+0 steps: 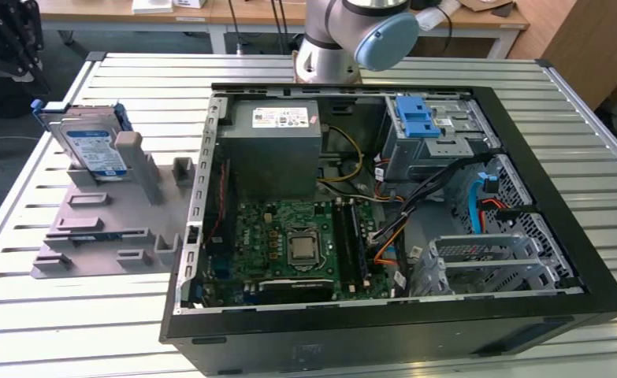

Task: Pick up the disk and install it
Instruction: 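Pick up the disk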

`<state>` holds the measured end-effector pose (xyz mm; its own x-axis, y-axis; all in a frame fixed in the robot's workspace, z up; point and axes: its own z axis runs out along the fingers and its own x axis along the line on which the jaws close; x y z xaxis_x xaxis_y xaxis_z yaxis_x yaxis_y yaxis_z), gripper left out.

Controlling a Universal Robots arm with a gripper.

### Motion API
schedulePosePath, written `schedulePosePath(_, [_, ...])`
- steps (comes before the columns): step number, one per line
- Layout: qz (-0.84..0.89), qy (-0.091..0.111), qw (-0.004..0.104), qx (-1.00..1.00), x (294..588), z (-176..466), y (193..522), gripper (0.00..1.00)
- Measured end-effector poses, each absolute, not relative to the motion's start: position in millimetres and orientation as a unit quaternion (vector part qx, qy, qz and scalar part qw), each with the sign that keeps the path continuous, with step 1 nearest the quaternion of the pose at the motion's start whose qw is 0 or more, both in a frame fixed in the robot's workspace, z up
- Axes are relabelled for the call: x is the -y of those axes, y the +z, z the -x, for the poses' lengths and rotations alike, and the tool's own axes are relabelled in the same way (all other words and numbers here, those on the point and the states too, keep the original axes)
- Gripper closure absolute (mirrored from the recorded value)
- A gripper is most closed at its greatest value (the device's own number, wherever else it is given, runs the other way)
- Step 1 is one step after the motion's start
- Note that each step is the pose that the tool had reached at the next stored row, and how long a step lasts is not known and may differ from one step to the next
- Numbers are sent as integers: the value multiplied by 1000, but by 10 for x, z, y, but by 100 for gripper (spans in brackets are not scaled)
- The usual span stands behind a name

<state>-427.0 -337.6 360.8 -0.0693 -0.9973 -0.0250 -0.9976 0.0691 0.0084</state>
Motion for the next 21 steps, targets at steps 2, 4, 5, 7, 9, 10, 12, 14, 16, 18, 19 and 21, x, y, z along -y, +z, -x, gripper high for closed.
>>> schedulePosePath(2, [682,12,6,-731,3376,4270,3608,89])
schedulePosePath(4, [682,12,6,-731,3376,4270,3608,77])
schedulePosePath(5, [682,12,6,-731,3376,4270,3608,77])
schedulePosePath(7, [682,12,6,-731,3376,4270,3607,65])
schedulePosePath(9, [682,12,6,-731,3376,4270,3599,59])
schedulePosePath(10, [682,12,6,-731,3376,4270,3593,59])
schedulePosePath(12, [682,12,6,-731,3363,4270,3568,47])
schedulePosePath(14, [682,12,6,-731,3340,4270,3531,41])
schedulePosePath(16, [682,12,6,-731,3335,4269,3494,41])
schedulePosePath(18, [682,12,6,-731,3334,4270,3458,41])
schedulePosePath(19, [682,12,6,-731,3334,4270,3440,41])
schedulePosePath(21, [682,12,6,-731,3334,4271,3404,41])
